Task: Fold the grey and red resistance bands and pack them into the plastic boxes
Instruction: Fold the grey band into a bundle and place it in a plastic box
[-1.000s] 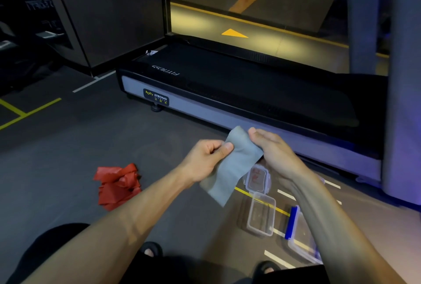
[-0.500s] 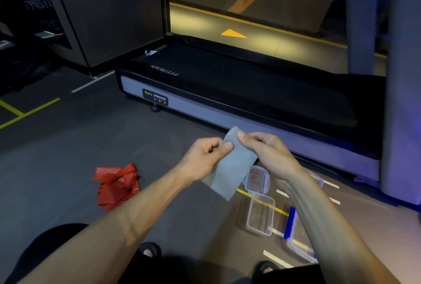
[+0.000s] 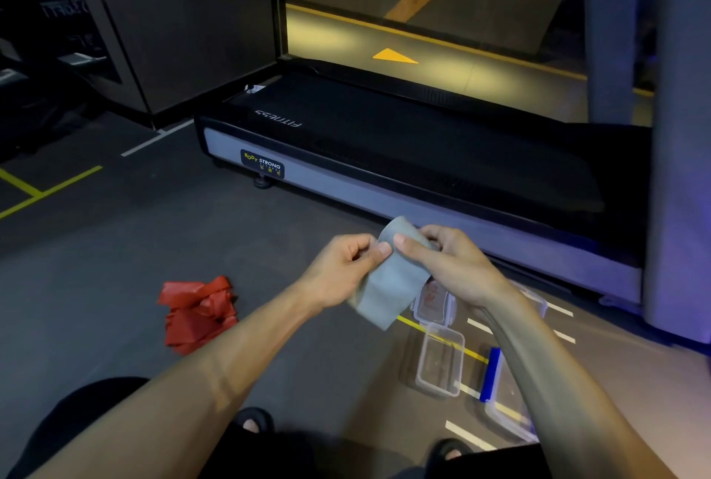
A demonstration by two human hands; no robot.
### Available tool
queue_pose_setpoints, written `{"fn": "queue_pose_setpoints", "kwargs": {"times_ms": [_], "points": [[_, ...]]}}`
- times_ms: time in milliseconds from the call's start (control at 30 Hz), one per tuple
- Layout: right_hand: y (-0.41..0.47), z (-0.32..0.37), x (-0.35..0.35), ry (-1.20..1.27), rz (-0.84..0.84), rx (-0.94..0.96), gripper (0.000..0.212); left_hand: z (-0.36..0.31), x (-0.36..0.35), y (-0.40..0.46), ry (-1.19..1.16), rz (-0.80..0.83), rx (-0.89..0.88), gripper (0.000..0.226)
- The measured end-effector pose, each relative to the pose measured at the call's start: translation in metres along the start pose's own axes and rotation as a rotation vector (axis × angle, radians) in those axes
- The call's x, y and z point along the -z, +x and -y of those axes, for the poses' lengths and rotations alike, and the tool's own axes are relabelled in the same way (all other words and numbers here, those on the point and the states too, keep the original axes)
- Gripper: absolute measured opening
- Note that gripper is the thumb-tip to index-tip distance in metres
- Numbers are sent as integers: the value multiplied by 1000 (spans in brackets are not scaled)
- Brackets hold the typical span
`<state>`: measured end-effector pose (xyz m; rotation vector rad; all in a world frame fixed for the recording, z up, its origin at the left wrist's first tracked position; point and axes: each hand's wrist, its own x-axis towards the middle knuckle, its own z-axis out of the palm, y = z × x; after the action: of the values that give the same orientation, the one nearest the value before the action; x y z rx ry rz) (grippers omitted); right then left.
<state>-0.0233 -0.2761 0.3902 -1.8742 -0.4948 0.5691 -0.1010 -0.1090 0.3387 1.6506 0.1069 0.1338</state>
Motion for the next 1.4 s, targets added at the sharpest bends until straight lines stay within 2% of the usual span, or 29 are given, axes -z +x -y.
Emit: {"fn": "queue_pose_setpoints", "kwargs": {"times_ms": [67, 133, 233, 333, 600, 833, 967, 1100, 1267, 1400], "points": [[2, -1, 1, -29, -38, 9, 33, 3, 0, 0, -55, 50, 41, 48], [4, -1, 4, -45, -75, 2, 34, 5, 1, -1, -114, 105, 69, 50], [6, -4, 11, -23, -134, -9, 43, 7, 5, -1, -158, 168, 60, 26], [7, -4, 18, 0, -187, -1, 36, 9, 6, 0, -156, 180, 52, 13], [4, -7, 24, 73, -232, 6, 31, 12, 6, 2, -108, 117, 83, 28], [-3, 0, 14, 240, -148, -79, 49, 10, 2, 6, -34, 21, 30, 23], [-7, 2, 7, 318, -42, -95, 60, 9, 0, 7, -17, 11, 14, 24], [-7, -1, 2, 346, 3, -131, 43, 11, 0, 7, 38, 22, -13, 23], [-5, -4, -5, 359, -9, -175, 39, 14, 3, 9, 57, 31, -41, 18], [-9, -1, -9, 220, 38, -133, 32, 14, 3, 8, 130, 25, -62, 20]]}}
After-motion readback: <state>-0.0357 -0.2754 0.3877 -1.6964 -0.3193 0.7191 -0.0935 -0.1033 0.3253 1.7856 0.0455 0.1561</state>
